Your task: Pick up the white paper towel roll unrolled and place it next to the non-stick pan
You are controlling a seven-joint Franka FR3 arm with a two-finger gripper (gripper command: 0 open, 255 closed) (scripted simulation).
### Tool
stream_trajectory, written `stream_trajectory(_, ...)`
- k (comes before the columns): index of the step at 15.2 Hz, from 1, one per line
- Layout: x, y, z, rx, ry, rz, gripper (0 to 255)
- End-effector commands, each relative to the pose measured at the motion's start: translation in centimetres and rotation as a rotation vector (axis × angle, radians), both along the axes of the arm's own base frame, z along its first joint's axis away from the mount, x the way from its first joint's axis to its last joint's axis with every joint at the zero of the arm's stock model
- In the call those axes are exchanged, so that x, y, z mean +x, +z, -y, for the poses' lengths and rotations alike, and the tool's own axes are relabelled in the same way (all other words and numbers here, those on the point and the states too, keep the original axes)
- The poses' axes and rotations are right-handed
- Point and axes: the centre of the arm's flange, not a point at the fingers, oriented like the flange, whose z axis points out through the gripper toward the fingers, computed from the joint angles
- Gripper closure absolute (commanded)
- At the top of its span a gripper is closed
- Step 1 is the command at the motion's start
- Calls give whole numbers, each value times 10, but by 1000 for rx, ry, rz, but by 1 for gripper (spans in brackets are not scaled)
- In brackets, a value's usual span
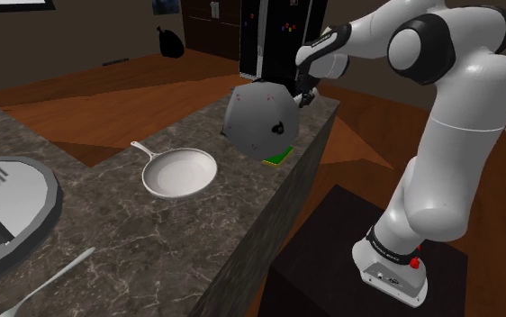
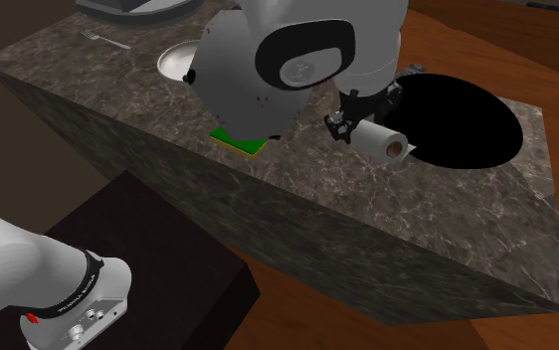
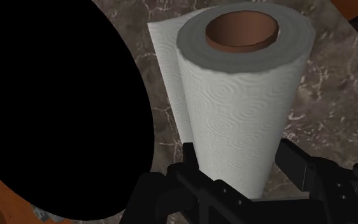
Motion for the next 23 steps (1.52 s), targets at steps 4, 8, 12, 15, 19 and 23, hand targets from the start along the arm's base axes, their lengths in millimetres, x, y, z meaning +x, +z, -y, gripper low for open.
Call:
stream_trajectory(4,0,26,0,0,0,-1,255)
stream_trajectory(8,7,40,-11,0,0,-1,255)
stream_trajectory(12,38,40,-54,0,0,-1,255)
stream_trajectory(15,61,40,-87,0,0,-1,255)
stream_trajectory(19,91,40,-130,0,0,-1,255)
stream_trajectory(23,121,41,-173,0,0,-1,255)
